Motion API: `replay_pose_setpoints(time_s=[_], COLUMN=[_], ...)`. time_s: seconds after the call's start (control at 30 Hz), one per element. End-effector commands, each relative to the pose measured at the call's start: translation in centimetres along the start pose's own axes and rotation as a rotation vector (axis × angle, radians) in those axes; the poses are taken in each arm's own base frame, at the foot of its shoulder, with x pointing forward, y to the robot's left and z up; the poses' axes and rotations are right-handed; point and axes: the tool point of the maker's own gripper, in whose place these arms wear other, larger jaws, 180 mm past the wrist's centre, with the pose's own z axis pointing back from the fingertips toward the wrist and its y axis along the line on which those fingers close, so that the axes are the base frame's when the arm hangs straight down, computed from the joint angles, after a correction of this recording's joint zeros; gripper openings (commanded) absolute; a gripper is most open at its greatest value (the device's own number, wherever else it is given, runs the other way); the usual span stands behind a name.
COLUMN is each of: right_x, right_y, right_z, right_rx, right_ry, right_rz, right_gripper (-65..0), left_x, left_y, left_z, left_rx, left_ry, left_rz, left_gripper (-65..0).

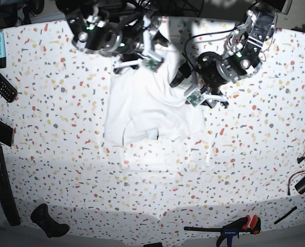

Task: Fold the T-shirt properly
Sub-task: 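Press and square the folded shirt with both grippers, then release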

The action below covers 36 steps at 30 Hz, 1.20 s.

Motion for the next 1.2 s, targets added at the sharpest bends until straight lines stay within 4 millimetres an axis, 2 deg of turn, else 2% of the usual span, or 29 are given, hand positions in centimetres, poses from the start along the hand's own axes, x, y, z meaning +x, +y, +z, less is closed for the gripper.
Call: replay_pose_setpoints(time_s=[0.0, 0.13, 0.33, 0.43, 0.53, 0.7, 0.9, 1.0, 1.17], right_x=[-0.9, -3.3, -4.3, -4.0, -2.2, 1.8, 7.3, 8.8, 10.0], right_y=[-0.9, -2.3, -4.7, -5.6, -5.3, -4.0, -3.4, -4.1, -6.1], right_z=[0.1, 0.5, 2.2, 3.1, 3.5, 4.7, 7.6, 8.7, 9.9], right_rx=[-0.02, -0.043, -0.106, -0.127, -0.104, -0.069, -0.116, -0.172, -0.248], right_ry=[0.03, 0.1, 0.128, 0.113, 0.039, -0.089, -0.224, -0.239, -0.262], right_rz=[0.0, -0.031, -0.026, -0.027, -0.052, -0.032, 0.093, 0.113, 0.114], right_gripper=[-37.7, -37.7, -37.7, -37.7, -37.7, -37.7, -37.7, -37.7, -37.7], left_x=[0.3, -0.4, -2.2, -3.1, -3.3, -1.8, 0.9, 2.6, 4.6], left_y=[0.4, 1.0, 3.9, 5.0, 5.3, 5.3, 7.5, 8.9, 11.0], left_z=[0.2, 0.3, 1.6, 2.4, 2.6, 2.4, 2.3, 2.3, 2.5], left_rx=[0.012, 0.038, 0.136, 0.157, 0.159, 0.158, 0.196, 0.222, 0.263], left_ry=[0.001, 0.035, 0.093, 0.12, 0.127, 0.056, 0.012, -0.015, -0.023], left_rz=[-0.02, -0.071, -0.083, -0.103, -0.109, -0.113, -0.15, -0.174, -0.206], left_gripper=[-30.0, -30.0, -30.0, -30.0, -30.0, -30.0, -30.0, -30.0, -30.0])
